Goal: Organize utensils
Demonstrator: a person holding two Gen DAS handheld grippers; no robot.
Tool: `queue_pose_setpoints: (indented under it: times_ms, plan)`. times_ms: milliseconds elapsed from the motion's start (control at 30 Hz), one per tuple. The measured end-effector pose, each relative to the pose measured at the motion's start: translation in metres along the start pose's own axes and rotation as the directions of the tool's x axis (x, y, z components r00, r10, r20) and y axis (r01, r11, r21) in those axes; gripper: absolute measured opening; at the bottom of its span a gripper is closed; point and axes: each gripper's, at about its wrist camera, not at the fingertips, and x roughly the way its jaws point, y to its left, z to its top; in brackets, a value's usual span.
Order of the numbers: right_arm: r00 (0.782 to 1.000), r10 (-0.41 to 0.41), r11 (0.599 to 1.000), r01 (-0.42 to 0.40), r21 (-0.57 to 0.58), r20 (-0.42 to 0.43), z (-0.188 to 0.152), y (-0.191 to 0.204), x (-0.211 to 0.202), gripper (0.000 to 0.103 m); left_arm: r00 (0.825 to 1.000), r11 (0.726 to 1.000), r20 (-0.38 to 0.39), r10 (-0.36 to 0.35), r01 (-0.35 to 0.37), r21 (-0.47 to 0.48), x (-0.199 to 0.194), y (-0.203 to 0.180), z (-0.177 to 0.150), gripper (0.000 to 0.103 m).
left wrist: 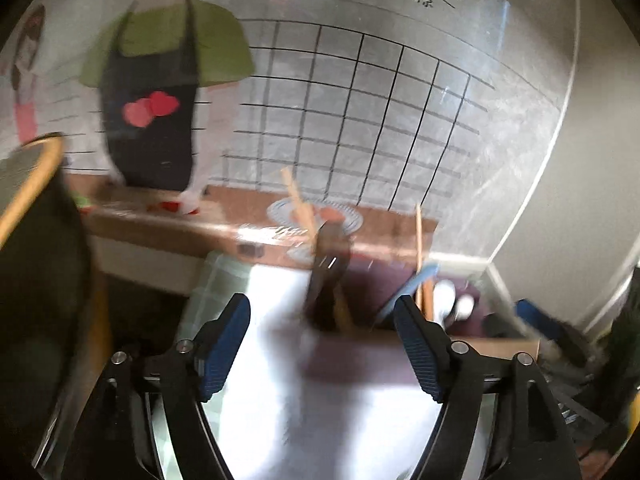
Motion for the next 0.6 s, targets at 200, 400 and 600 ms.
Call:
queue_pose_setpoints:
  times_ms: [200,400,600]
  plan:
    - [0.998,-0.060,0.997,0.058,-0.052,-0.035,-0.036,0.031,-0.056,0.082,0.999,0.998,0.010,0.042,-0.043,0.054,-0.056,0.014,-0.045,0.086]
    - [0.993,-0.090,0.996,0.089,-0.007,-0.073,-0.078,0.054,-0.118,0.090,0.996,0.993,0.037,0.079,-0.082,0.089,-0.115,0.036,-0.100,0.092]
    - [0.972,-0.235,0.969,0.234,-0.076,-0.001,-0.105,0.081,-0.165,0.095,0.993,0.987,0.067,0.099,-0.106,0.120,-0.161,0.030,-0.138,0.102]
